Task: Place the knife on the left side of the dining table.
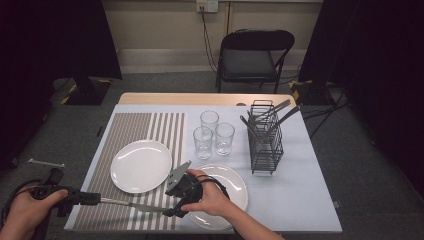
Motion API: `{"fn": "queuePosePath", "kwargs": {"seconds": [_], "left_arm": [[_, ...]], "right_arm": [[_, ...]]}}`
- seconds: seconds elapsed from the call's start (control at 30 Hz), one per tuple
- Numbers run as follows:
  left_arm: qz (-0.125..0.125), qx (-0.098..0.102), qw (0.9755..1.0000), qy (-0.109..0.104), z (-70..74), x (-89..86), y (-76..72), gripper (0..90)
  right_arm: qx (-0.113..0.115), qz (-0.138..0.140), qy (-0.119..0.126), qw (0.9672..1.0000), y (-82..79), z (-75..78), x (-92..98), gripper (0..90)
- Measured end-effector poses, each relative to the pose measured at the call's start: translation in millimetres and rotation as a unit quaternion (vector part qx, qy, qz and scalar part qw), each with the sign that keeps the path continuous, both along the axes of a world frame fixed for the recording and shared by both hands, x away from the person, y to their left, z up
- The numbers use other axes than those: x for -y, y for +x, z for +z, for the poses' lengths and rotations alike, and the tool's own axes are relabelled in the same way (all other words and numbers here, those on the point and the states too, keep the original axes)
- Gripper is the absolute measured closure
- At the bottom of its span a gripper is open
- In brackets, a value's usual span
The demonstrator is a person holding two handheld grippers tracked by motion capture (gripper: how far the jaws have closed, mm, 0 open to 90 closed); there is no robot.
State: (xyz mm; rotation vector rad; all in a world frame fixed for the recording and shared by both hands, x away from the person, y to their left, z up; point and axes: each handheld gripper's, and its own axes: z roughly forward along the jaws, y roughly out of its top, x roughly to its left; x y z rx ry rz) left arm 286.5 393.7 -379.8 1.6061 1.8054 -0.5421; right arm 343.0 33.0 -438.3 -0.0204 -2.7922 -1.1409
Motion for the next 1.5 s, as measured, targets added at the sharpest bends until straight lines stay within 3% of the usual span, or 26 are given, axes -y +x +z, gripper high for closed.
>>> {"fn": "queuePosePath", "kwargs": {"seconds": [0.33, 0.43, 0.63, 0.87, 1.1, 1.37, 1.5], "left_arm": [[-0.003, 0.003, 1.0000, 0.005, -0.8, -0.8, 0.7, 76.4], [0.004, -0.004, 1.0000, -0.002, -0.9, 0.3, 0.3, 76.2], [0.005, 0.001, 1.0000, -0.002, -1.5, 0.1, -0.5, 76.1], [-0.003, 0.005, 1.0000, 0.008, -0.7, -0.3, 0.6, 76.1], [0.006, -0.001, 1.0000, 0.000, -0.9, 0.9, 0.0, 76.0], [0.002, 0.000, 1.0000, 0.005, -2.3, -0.4, 0.1, 75.7], [0.000, 0.000, 1.0000, 0.007, -2.6, -0.7, 0.6, 75.5]], "right_arm": [[0.004, 0.002, -0.009, 1.0000, -3.2, -9.1, -6.9, 44.1], [0.007, 0.009, -0.009, 0.9999, -4.7, -10.8, -11.0, 47.4], [0.004, 0.015, -0.011, 0.9998, -6.4, -15.8, -17.0, 54.6], [0.008, 0.015, -0.011, 0.9998, -5.2, -19.8, -17.1, 60.6], [0.009, 0.015, -0.018, 0.9997, -6.0, -24.8, -19.0, 64.4], [0.012, 0.013, -0.020, 0.9996, -6.7, -26.9, -20.1, 68.9], [0.013, 0.012, -0.021, 0.9996, -7.5, -26.4, -21.1, 75.6]]}}
